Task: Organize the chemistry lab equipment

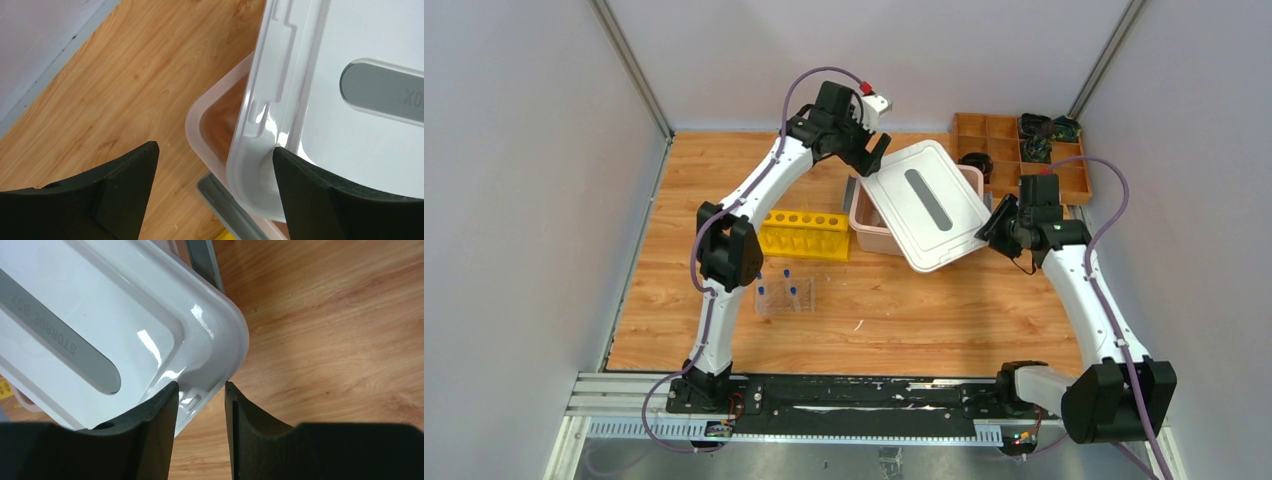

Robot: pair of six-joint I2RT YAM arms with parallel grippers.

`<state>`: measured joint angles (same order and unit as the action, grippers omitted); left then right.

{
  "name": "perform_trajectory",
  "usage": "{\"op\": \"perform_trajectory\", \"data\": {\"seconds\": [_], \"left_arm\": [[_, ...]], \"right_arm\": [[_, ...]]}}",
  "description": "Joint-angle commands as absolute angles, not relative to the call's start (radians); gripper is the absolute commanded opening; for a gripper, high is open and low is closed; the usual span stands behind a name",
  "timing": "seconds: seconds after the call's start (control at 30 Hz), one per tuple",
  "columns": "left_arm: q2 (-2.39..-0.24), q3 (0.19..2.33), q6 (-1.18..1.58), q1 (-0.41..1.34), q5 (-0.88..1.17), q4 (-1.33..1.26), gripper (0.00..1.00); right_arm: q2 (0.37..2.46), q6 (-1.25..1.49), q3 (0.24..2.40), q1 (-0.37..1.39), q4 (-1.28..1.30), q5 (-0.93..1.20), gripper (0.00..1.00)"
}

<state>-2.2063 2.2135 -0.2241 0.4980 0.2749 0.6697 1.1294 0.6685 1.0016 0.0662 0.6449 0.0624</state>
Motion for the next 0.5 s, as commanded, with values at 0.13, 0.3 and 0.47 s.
{"op": "perform_trajectory", "data": {"seconds": [0.13,0.3,0.47], "left_arm": [[-2.175,2.172,-0.240,0.505,0.266,0.628,0.90],[-2.154,2.125,-0.256,0.505,0.252,0.618,0.89],[-2.124,2.073,-0.263,0.505,0.256,0.612,0.88]], "right_arm": [[1.201,0.560,1.086,0.081,0.647,0.002,0.40],[1.234,0.525,1.118,0.081,0.636,0.007,0.38],[1.287,0.466,1.168,0.081,0.639,0.003,0.36]]}}
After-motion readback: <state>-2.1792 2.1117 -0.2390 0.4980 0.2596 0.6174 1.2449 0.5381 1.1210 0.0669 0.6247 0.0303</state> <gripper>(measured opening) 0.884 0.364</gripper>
